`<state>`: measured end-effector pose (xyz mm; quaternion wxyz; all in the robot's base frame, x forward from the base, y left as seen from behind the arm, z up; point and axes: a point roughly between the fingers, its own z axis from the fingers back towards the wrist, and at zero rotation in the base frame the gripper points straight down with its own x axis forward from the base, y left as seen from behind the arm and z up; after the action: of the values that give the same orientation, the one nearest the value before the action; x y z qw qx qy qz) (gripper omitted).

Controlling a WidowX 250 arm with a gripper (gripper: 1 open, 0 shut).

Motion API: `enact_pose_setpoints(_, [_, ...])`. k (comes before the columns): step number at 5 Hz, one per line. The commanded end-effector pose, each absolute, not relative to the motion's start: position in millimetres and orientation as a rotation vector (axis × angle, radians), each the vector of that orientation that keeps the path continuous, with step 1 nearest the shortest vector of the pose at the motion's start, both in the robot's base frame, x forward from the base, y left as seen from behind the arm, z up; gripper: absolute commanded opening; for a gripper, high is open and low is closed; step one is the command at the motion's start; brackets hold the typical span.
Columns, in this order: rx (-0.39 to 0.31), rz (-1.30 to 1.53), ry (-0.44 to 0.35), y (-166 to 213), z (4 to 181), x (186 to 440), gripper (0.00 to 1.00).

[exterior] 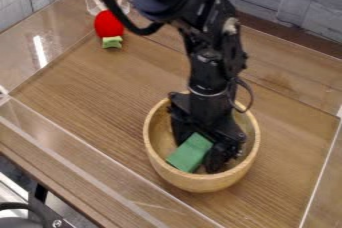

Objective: Remove the green stick from the brown bowl and put it on the table

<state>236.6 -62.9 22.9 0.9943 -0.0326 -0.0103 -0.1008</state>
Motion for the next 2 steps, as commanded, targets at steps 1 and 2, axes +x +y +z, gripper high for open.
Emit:
enact_pose_setpoints(1, [-0.089, -0.274, -0.049, -75.7, 20.3, 241.0, 1.0])
enact_pose_setpoints(2, [-0.099, -0.346, -0.043, -58.5, 20.2, 235.4, 1.0])
